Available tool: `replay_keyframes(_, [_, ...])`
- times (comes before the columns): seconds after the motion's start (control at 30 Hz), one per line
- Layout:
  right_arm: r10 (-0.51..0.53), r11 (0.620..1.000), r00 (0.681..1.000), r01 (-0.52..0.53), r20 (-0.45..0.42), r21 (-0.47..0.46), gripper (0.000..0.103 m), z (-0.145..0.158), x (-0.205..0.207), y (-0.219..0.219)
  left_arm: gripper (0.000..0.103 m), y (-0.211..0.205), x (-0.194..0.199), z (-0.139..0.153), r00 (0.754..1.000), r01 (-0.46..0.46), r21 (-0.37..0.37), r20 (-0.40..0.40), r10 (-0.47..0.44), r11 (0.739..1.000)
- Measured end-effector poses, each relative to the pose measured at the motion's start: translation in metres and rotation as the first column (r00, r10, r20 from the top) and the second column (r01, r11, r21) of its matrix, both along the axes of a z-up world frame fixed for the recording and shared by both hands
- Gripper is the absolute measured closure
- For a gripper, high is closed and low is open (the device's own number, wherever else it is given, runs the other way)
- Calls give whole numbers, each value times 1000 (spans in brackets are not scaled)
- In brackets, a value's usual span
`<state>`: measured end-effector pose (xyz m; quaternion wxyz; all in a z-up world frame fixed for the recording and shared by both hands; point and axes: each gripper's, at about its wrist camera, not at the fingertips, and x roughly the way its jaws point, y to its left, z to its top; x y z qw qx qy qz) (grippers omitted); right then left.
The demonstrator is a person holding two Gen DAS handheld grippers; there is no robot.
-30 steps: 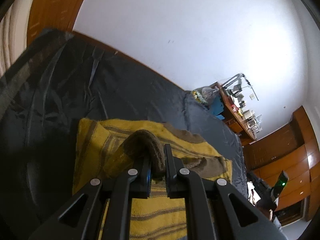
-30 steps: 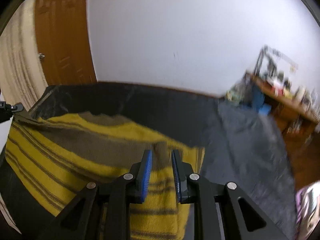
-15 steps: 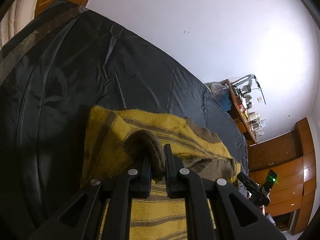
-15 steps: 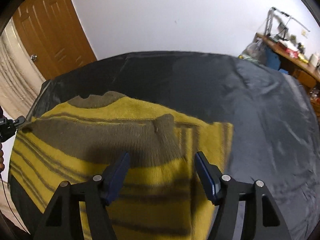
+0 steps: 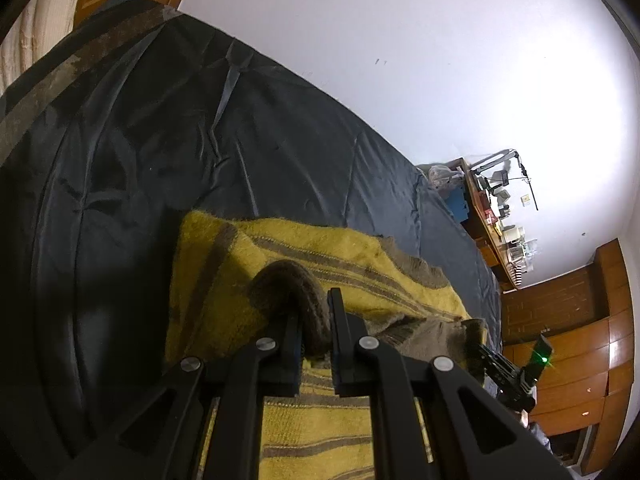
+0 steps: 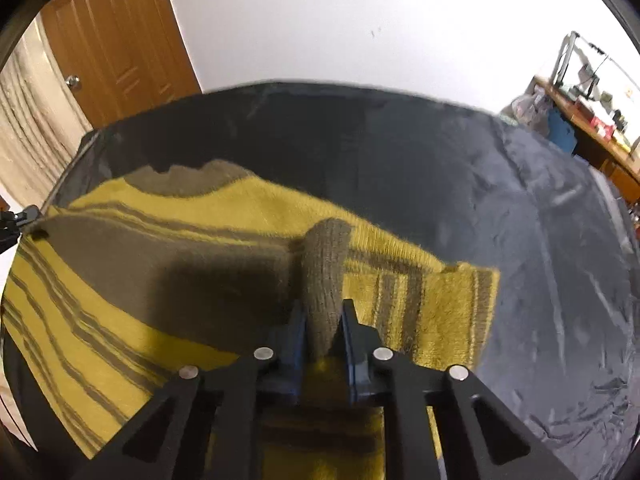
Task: Fold clothes
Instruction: 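Lower the flipped sweater onto the sheet and open both grippers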
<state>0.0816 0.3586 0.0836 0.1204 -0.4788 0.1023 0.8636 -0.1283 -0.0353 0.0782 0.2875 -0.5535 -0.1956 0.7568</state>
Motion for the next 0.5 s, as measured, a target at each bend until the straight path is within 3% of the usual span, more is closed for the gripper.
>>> replay_keyframes(0.13, [-61,998,993,64,-99,29,89,30,16,-2,91,6,0,19,999,4,25,-45,-3,1000])
replay_keyframes(0.27, [-97,985,982,119,-164,129,89,55,23,-4,91,19,-10,29,997,11,33,-78,-8,999])
replay_keyframes(0.33, [-107,973,979,138,-171,183,94,59,19,-2,91,27,-17,23,998,10,21,-69,-9,1000])
replay_keyframes(0.5, [-117,976,987,135,-109,171,93,37,-19,13,91,39,-33,-8,1000,-3,-63,-29,1,998])
